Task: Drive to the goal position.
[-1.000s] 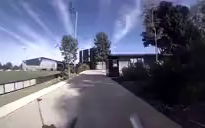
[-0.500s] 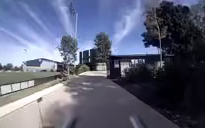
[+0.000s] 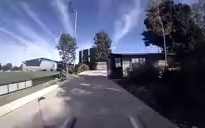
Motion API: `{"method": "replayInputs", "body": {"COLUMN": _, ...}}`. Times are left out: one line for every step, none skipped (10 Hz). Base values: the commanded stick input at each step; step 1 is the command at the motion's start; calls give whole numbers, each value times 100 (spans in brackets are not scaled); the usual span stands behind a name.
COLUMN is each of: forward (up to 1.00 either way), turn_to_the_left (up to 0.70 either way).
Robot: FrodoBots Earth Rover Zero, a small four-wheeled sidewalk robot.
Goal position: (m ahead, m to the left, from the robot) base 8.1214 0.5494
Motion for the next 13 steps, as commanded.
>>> {"method": "replayInputs", "body": {"forward": 100, "turn_to_the_left": 33}}
{"method": "replayInputs", "body": {"forward": 100, "turn_to_the_left": 39}}
{"method": "replayInputs", "body": {"forward": 100, "turn_to_the_left": 0}}
{"method": "replayInputs", "body": {"forward": 100, "turn_to_the_left": 0}}
{"method": "replayInputs", "body": {"forward": 100, "turn_to_the_left": 0}}
{"method": "replayInputs", "body": {"forward": 100, "turn_to_the_left": 0}}
{"method": "replayInputs", "body": {"forward": 100, "turn_to_the_left": 0}}
{"method": "replayInputs", "body": {"forward": 100, "turn_to_the_left": 40}}
{"method": "replayInputs", "body": {"forward": 100, "turn_to_the_left": 40}}
{"method": "replayInputs", "body": {"forward": 100, "turn_to_the_left": 0}}
{"method": "replayInputs", "body": {"forward": 100, "turn_to_the_left": 0}}
{"method": "replayInputs", "body": {"forward": 100, "turn_to_the_left": 0}}
{"method": "replayInputs", "body": {"forward": 100, "turn_to_the_left": 0}}
